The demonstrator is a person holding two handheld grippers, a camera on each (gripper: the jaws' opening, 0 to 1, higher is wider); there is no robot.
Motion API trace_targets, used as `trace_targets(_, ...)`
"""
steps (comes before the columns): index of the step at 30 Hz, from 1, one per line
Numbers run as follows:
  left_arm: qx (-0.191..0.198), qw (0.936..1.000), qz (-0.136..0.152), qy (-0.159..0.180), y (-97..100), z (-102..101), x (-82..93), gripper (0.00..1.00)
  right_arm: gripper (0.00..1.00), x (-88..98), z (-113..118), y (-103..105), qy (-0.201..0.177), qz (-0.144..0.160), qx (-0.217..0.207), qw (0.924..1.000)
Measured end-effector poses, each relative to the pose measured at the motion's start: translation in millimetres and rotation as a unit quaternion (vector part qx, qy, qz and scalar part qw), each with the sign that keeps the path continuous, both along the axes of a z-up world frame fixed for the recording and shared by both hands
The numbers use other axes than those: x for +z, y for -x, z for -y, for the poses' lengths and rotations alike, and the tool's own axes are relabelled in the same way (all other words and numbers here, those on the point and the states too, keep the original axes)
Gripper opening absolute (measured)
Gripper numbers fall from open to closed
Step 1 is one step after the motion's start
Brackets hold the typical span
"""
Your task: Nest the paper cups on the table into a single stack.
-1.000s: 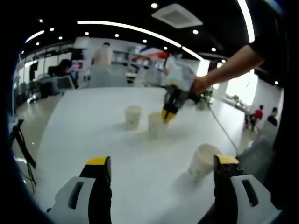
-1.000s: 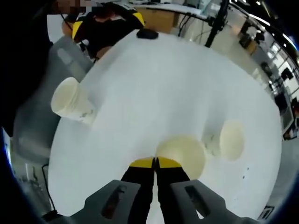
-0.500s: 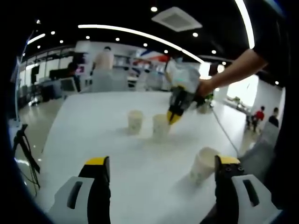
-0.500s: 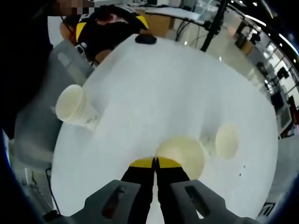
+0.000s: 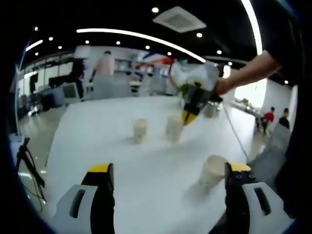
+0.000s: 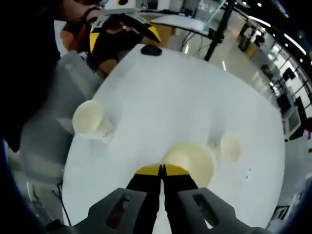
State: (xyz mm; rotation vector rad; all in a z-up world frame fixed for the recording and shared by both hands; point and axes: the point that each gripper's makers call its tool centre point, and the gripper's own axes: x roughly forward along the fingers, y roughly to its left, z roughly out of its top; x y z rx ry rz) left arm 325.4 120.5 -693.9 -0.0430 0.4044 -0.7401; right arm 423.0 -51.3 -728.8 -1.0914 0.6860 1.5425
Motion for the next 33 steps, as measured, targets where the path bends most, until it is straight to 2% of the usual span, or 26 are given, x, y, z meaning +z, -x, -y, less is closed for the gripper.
trace_targets(10,-0.015,0.9999,0.005,0.003,1.6,5.9,6.6,0.93,0.00,29.9,11.7,23.4,-0.012,0.009,-0.018,0.9997)
trace_targets(15,-0.021,0.9997,0.011,0.005,5.1,10.2,11.0,0.95,0.00,38.3,16.8,38.3,-0.009,0.010,-0.016,0.9998)
trace_targets(33,-0.038,0.9992,0.011,-0.003,16.6,10.8,12.2,0.96,0.00,74.2,14.1,72.0,-0.028,0.023,-0.019,0.9991)
